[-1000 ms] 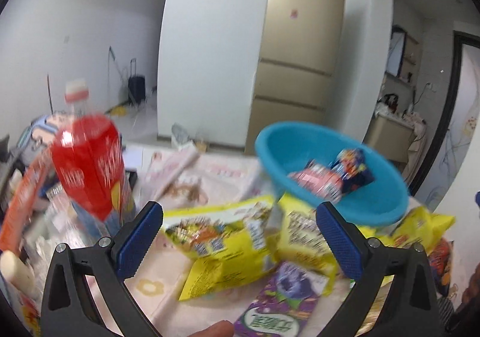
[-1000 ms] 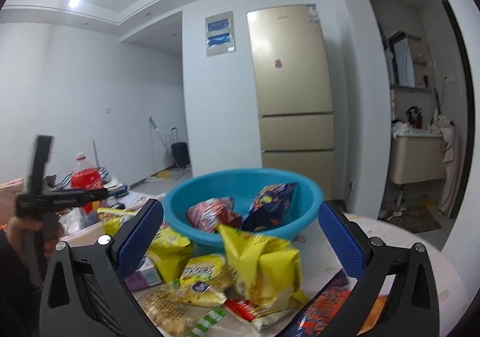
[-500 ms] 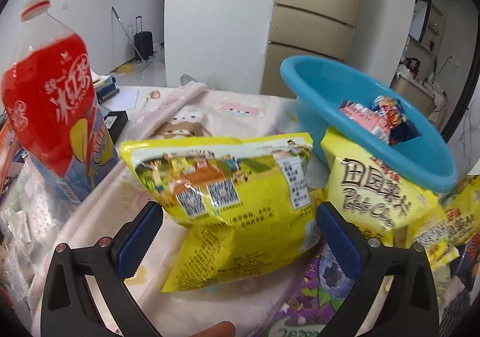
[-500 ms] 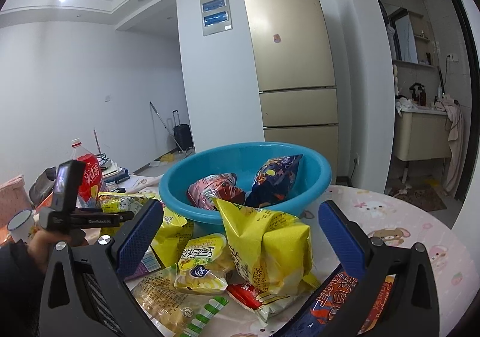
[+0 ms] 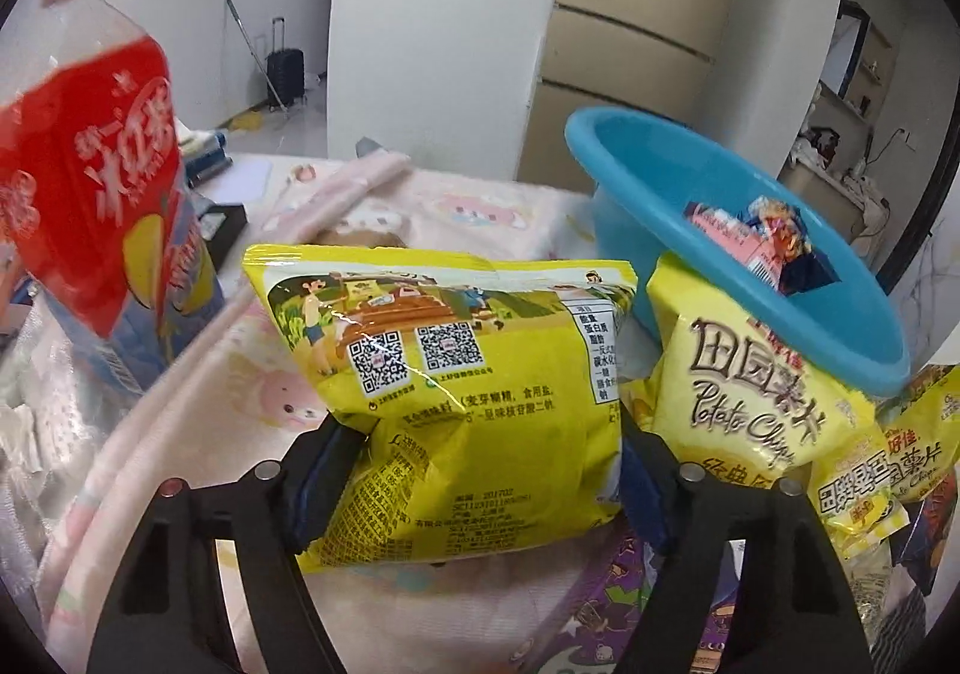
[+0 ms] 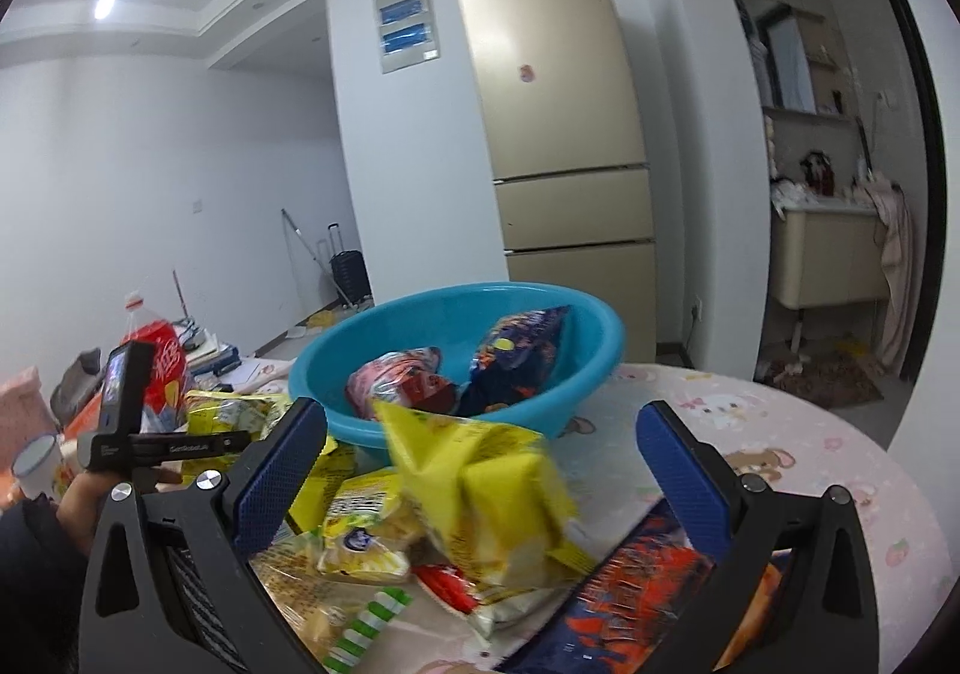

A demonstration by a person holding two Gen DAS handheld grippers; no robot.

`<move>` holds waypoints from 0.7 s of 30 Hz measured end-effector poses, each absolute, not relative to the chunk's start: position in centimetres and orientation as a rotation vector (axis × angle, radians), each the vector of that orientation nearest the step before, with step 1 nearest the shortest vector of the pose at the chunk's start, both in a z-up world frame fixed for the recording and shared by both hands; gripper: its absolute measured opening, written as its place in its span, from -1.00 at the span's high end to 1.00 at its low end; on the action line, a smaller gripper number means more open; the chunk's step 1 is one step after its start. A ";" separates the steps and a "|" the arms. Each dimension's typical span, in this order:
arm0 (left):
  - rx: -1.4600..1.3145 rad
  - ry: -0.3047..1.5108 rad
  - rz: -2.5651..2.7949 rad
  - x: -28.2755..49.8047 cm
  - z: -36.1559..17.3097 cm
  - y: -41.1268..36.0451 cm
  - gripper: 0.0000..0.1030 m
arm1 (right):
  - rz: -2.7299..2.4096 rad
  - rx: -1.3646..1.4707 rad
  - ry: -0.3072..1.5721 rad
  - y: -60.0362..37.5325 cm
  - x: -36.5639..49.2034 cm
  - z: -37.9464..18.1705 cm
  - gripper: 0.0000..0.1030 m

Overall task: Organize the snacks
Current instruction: 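Grasp the yellow chip bag with the left tool, then grasp the red-orange barbecue chip bag with the right tool while the left tool holds the yellow bag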

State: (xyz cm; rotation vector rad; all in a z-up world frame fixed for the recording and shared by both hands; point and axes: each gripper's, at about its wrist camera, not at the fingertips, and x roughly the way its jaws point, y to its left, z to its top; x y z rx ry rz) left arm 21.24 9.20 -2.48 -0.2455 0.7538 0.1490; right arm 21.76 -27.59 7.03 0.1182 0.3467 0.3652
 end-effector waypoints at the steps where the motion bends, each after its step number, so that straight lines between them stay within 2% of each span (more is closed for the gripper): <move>1: -0.240 0.740 0.153 21.0 -2.1 9.2 -0.52 | 0.357 0.135 0.354 -28.3 21.9 6.9 -1.00; 8: -0.249 0.616 0.181 18.3 0.9 9.4 -0.52 | 0.250 0.176 0.406 -32.5 22.4 5.8 -1.00; 13: -0.268 0.547 0.169 16.8 2.5 9.3 -0.52 | 0.141 0.219 0.510 -35.7 22.4 3.2 -1.00; 18: -0.268 0.554 0.150 16.7 2.6 9.1 -0.52 | 0.181 0.414 0.672 -38.3 24.3 0.1 -1.00; 21: -0.268 0.566 0.139 16.7 2.4 9.0 -0.52 | 0.222 0.421 0.721 -37.9 24.8 -0.6 -1.00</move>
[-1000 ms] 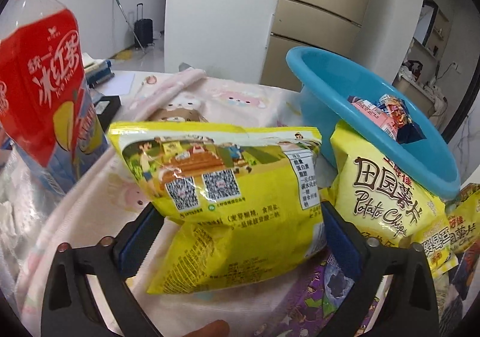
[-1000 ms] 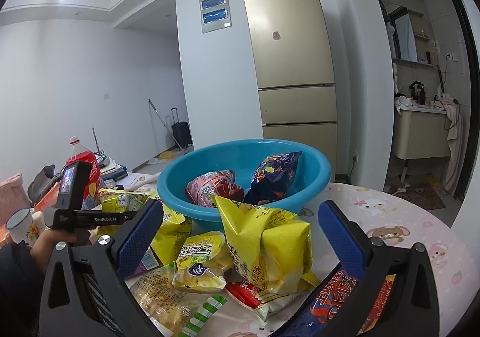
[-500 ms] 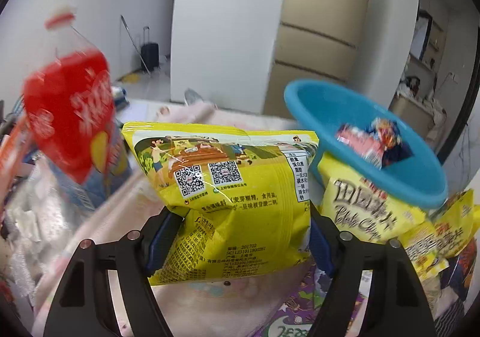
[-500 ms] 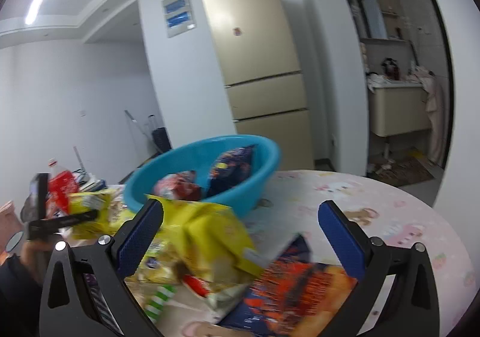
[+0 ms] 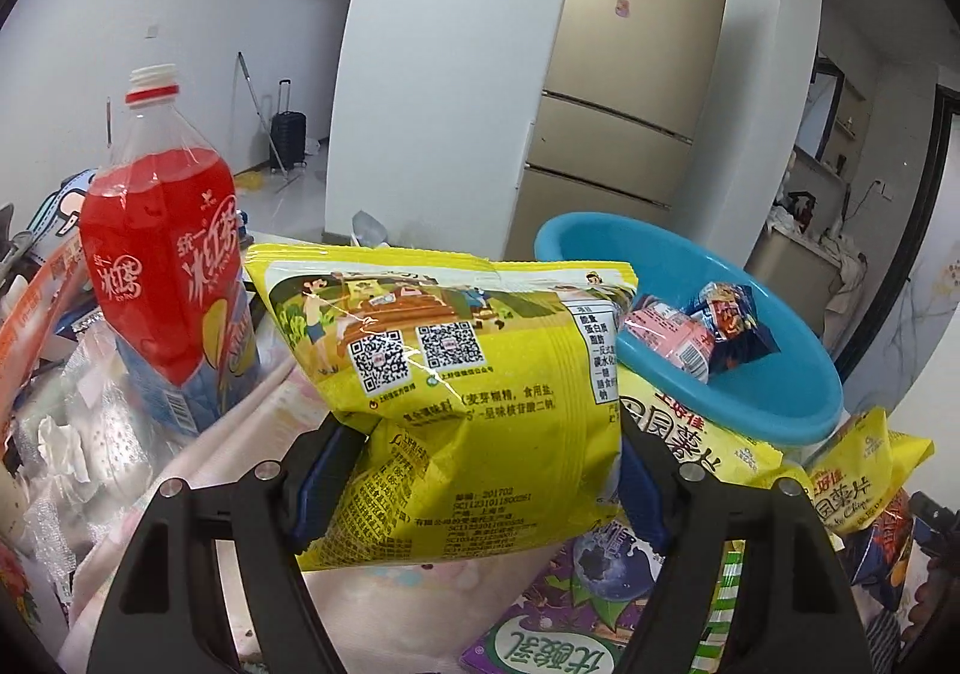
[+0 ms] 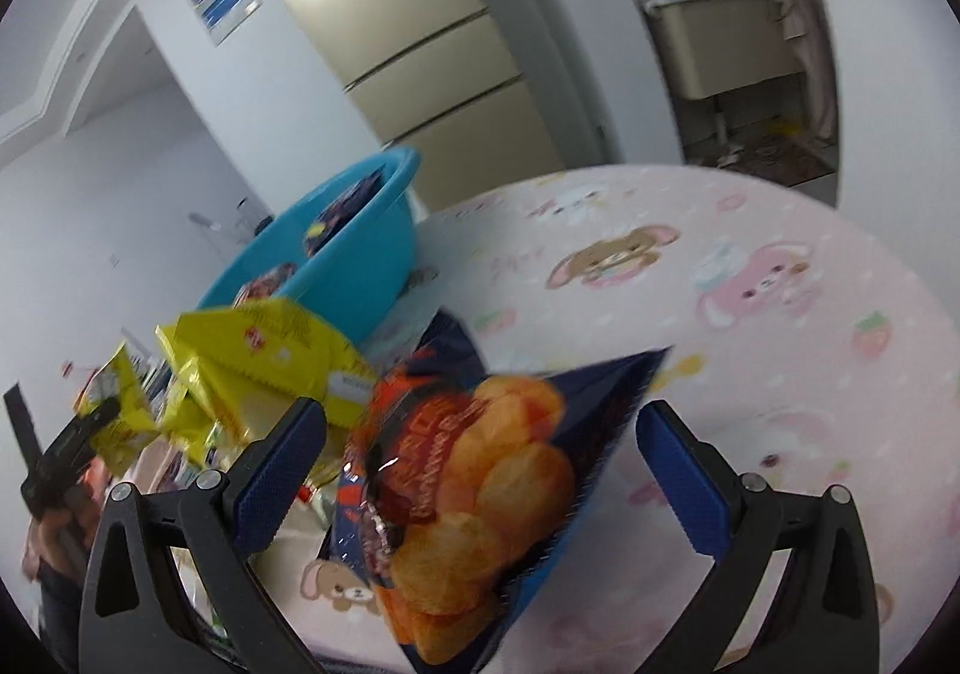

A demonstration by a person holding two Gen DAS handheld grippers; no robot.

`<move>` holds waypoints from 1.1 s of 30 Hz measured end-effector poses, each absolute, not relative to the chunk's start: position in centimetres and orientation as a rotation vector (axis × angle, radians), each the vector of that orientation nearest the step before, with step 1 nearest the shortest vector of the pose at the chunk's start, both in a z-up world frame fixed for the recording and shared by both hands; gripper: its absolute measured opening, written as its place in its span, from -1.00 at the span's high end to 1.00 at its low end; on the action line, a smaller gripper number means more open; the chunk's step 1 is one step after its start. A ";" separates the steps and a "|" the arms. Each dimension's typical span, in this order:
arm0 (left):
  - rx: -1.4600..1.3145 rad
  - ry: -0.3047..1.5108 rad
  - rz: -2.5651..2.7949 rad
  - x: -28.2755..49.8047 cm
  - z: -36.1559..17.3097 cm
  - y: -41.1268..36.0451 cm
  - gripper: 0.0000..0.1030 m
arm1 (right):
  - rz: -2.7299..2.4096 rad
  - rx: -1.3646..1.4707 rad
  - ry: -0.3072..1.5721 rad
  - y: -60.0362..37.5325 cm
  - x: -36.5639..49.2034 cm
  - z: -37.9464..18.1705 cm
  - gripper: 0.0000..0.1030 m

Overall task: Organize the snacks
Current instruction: 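Grasp the red-orange barbecue chip bag with the right tool while the left tool holds the yellow bag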

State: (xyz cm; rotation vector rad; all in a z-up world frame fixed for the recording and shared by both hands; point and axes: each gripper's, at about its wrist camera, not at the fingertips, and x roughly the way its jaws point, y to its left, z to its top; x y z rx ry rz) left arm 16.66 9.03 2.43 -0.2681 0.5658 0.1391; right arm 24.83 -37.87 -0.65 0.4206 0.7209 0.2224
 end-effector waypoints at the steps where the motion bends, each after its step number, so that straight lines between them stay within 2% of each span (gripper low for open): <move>1: -0.272 0.566 0.136 16.6 2.4 9.1 -0.52 | 0.230 0.405 0.739 -37.5 25.0 -0.9 -1.00; 8: -0.300 0.547 0.109 15.8 3.0 9.5 -0.52 | 0.266 0.387 0.822 -36.6 26.1 -2.4 -1.00; 9: -0.302 0.544 0.105 15.7 3.1 9.5 -0.52 | 0.267 0.397 0.822 -36.8 26.1 -2.6 -0.92; 10: -0.304 0.542 0.103 15.4 3.1 9.7 -0.52 | 0.270 0.406 0.822 -36.9 26.0 -2.7 -0.70; 12: -0.307 0.537 0.098 15.3 3.3 9.7 -0.52 | 0.284 0.422 0.824 -36.8 26.2 -2.8 -0.54; 15: -0.304 0.530 0.099 15.0 3.5 9.7 -0.52 | 0.286 0.418 0.798 -36.8 25.7 -2.4 -0.42; 25: -0.289 0.500 0.087 14.2 4.4 9.1 -0.52 | 0.190 0.373 0.642 -37.6 23.9 0.1 -0.40; 33: -0.274 0.474 0.078 13.5 5.2 8.7 -0.52 | 0.121 0.226 0.397 -36.1 20.5 4.1 -0.40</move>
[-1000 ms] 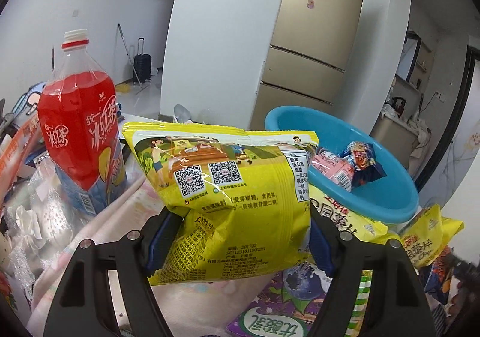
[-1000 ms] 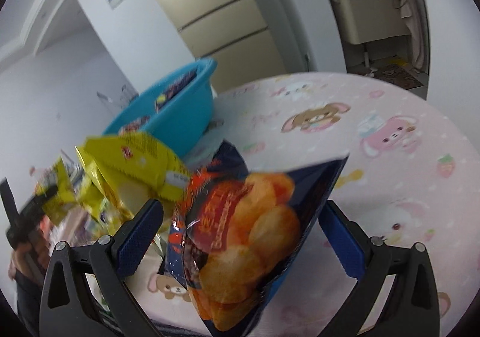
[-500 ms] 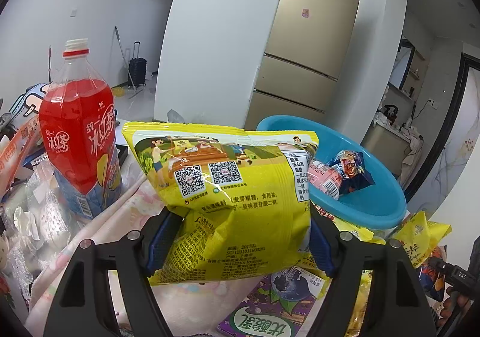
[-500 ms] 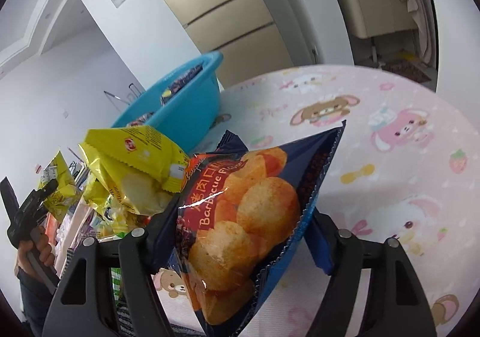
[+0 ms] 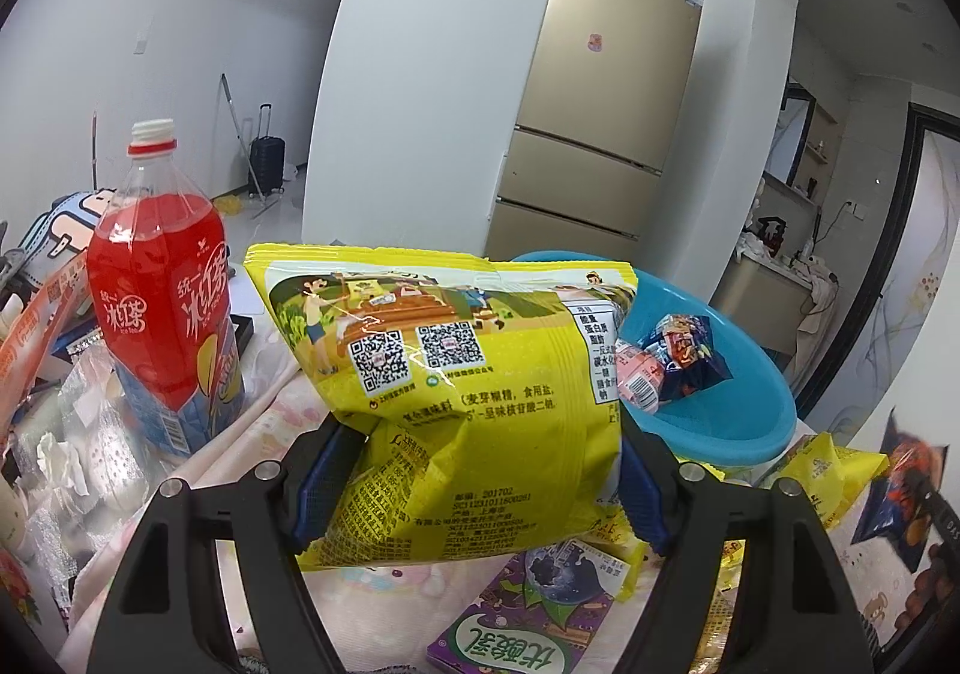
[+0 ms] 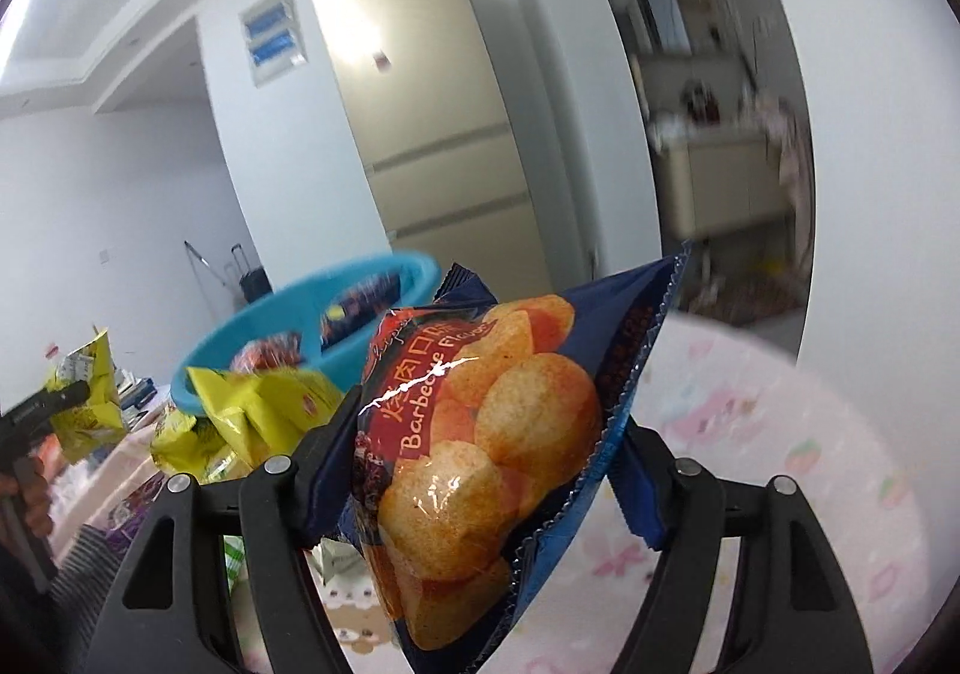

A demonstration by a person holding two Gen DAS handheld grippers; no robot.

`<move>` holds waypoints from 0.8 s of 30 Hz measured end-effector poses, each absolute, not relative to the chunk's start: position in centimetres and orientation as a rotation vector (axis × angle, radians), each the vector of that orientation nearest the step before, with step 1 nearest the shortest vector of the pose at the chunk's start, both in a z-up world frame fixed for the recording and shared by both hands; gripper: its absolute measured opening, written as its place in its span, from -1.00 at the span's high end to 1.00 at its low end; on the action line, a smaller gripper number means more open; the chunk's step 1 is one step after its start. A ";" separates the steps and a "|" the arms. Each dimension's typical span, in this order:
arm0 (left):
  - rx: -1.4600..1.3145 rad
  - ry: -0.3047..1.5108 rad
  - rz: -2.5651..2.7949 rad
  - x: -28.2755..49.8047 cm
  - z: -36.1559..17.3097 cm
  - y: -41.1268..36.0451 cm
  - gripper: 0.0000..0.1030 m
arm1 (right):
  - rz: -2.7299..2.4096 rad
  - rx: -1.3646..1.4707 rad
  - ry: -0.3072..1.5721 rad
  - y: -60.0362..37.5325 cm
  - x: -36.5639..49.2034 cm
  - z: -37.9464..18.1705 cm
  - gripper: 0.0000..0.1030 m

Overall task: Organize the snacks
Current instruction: 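Grasp the red-orange barbecue chip bag with the right tool while the left tool holds the yellow bag, then carry both bags over the basin and open both tools to drop them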

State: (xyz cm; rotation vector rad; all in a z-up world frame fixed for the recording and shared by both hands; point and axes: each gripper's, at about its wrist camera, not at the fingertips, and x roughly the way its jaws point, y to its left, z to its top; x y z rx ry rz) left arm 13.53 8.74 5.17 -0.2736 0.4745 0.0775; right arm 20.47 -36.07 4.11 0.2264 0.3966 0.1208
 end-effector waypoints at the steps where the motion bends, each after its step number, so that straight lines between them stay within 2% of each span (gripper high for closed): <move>1: -0.271 0.471 0.075 13.4 5.3 8.6 -0.52 | 0.117 0.206 0.370 -35.8 20.0 4.5 -0.40; 6: -0.246 0.446 0.061 12.6 6.1 7.9 -0.52 | 0.145 0.150 0.280 -34.2 18.7 5.8 -0.40; 17: -0.232 0.375 0.011 10.3 8.7 6.8 -0.52 | 0.173 0.122 0.219 -33.3 17.8 7.3 -0.40; 24: -0.228 0.365 0.017 9.4 10.5 5.7 -0.52 | 0.210 0.099 0.166 -31.9 16.5 10.7 -0.40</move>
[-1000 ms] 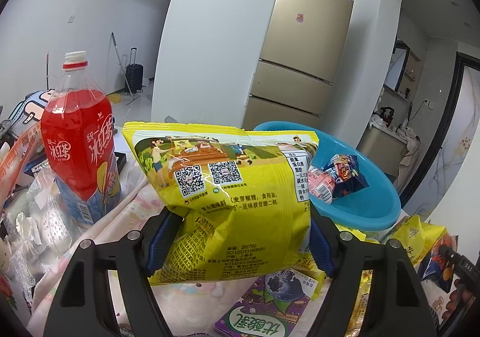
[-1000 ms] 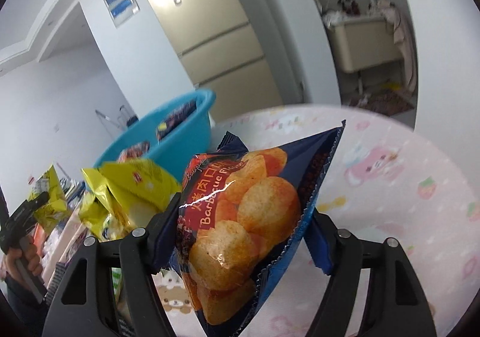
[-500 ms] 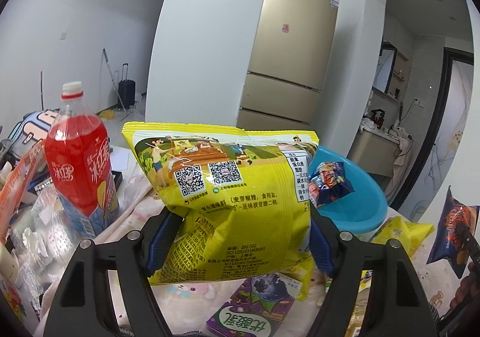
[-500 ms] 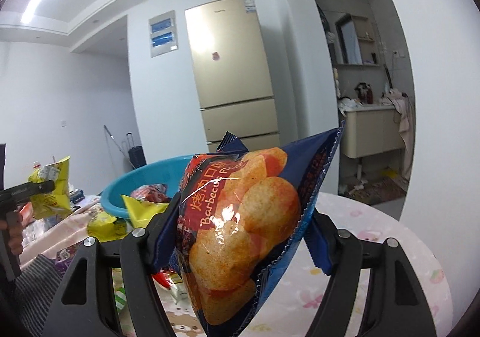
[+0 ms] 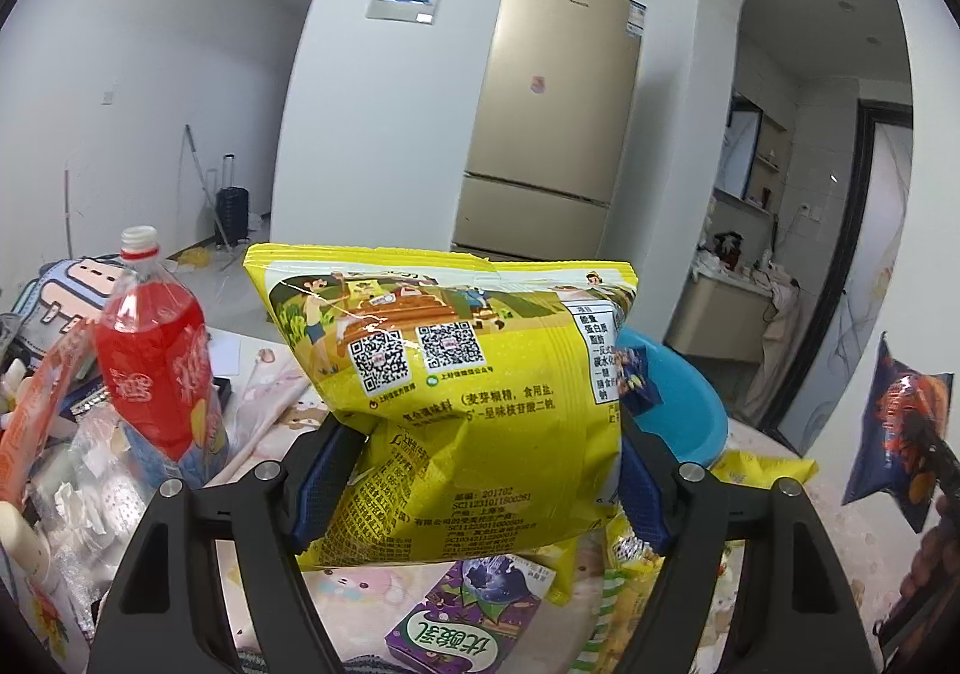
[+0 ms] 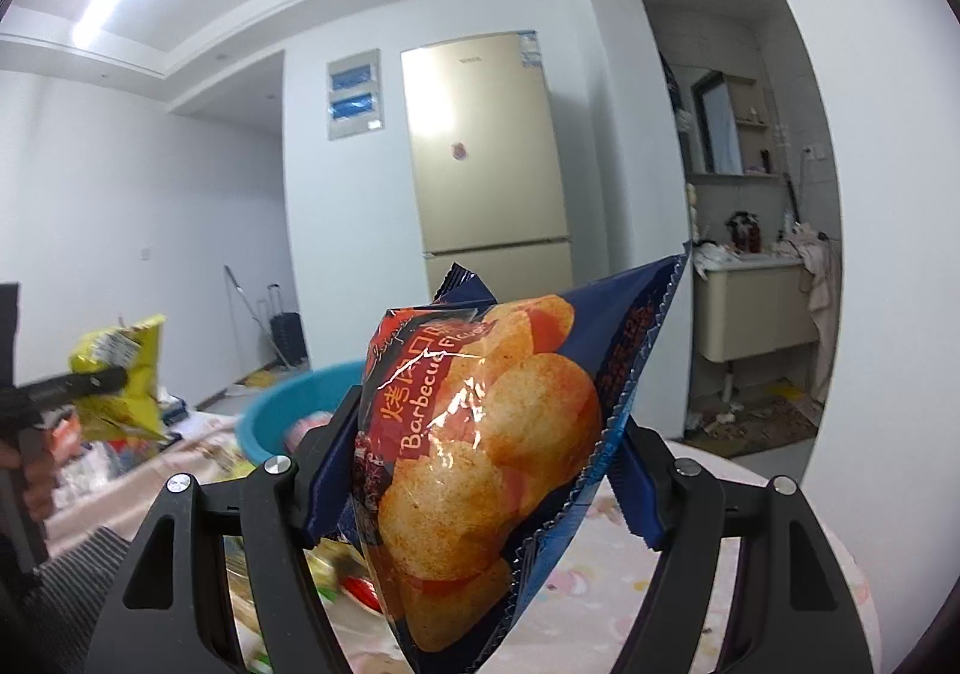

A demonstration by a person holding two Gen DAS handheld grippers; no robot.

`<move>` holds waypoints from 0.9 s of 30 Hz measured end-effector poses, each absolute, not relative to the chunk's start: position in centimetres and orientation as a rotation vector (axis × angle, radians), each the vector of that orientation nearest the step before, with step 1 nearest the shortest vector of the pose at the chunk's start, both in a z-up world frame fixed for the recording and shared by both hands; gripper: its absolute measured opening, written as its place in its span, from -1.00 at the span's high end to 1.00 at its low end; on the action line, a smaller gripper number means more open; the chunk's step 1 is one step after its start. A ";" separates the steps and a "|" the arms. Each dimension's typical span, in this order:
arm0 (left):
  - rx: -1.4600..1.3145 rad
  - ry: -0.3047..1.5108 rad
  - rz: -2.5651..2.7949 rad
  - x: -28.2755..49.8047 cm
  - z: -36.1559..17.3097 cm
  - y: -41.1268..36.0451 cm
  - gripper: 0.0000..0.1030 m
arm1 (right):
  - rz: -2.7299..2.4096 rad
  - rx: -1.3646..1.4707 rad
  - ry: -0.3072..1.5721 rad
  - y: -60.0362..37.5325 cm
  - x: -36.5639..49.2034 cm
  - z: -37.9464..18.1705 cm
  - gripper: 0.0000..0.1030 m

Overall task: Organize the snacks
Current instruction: 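Carry both bags over the basin and open both tools to drop them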

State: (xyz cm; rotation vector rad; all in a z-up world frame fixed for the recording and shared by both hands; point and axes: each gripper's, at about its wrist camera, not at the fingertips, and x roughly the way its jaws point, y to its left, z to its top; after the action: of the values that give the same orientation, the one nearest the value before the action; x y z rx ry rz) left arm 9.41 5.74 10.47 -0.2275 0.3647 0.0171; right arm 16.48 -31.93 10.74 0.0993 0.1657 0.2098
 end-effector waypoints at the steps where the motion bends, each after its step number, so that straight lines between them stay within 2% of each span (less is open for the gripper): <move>1: -0.234 0.363 0.031 9.3 10.9 5.8 -0.52 | 0.224 0.101 0.159 -31.7 16.3 11.4 -0.39; 15: -0.180 0.175 -0.006 6.8 20.7 4.4 -0.52 | 0.321 0.020 0.013 -26.5 16.7 22.0 -0.40; 27: -0.180 0.171 -0.053 11.4 23.2 2.9 -0.52 | 0.406 0.054 0.016 -22.4 21.9 24.0 -0.40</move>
State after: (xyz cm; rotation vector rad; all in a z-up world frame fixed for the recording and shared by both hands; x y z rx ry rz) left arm 11.42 2.90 23.15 -0.1798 0.1711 -0.0527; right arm 21.87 -22.45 23.98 0.0541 0.0159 0.4060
